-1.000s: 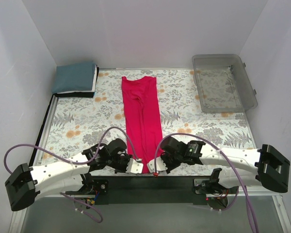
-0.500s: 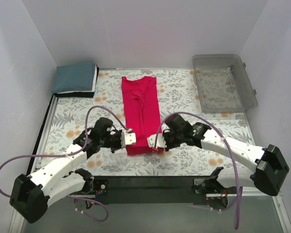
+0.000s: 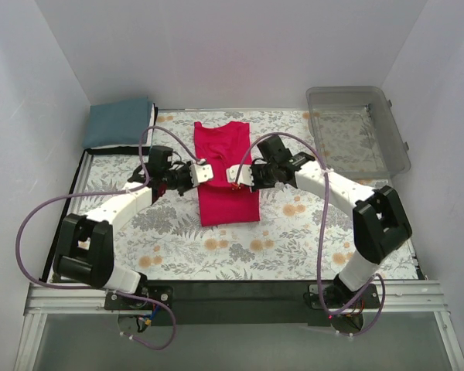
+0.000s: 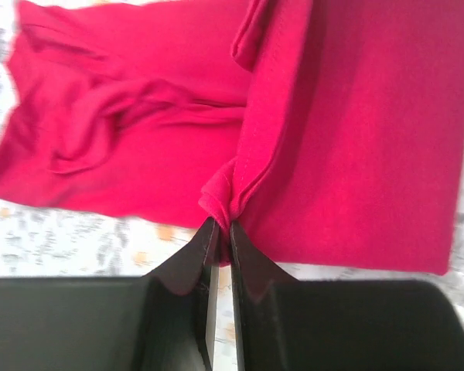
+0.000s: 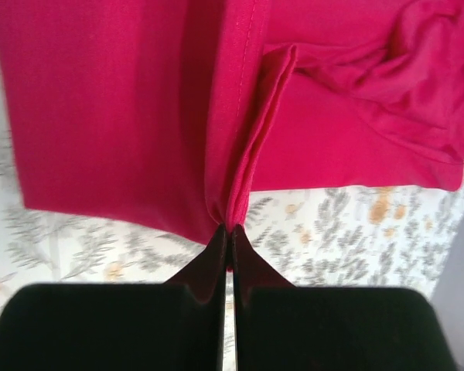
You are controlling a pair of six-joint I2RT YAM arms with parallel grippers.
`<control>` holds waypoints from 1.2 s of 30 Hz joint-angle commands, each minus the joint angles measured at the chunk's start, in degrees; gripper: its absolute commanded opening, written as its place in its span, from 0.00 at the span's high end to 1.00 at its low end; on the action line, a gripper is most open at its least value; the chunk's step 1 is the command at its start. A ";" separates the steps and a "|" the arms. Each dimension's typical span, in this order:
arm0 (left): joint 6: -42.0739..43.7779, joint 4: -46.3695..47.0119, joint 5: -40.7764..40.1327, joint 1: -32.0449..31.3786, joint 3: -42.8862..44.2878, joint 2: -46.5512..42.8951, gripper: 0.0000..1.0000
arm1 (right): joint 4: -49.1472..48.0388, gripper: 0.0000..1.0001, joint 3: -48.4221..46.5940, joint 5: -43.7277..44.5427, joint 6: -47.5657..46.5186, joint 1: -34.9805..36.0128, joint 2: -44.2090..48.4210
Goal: Fold and stack the t-shirts
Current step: Fold the tshirt
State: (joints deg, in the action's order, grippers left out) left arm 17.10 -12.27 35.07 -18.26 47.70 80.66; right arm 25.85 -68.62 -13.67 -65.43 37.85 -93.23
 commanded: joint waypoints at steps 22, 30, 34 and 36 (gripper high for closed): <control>-6.12 1.92 7.74 4.40 -1.96 -4.35 0.51 | 2.98 0.52 -6.22 -6.28 3.20 -3.58 0.49; -12.44 5.94 0.00 -6.70 -14.21 -11.41 0.46 | 0.44 0.50 5.16 -4.79 6.54 3.99 1.57; -10.87 8.14 -1.32 -7.84 -16.15 -9.92 0.45 | -3.16 0.50 9.11 -3.56 6.46 5.22 0.33; -9.90 9.90 -3.25 -8.63 -17.73 -8.86 0.45 | -5.36 0.50 10.70 -2.50 5.93 5.48 -1.07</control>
State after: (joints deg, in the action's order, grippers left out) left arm 6.59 -6.04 34.48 -25.67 31.35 71.22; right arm 25.02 -59.13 -17.23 -59.96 42.78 -93.76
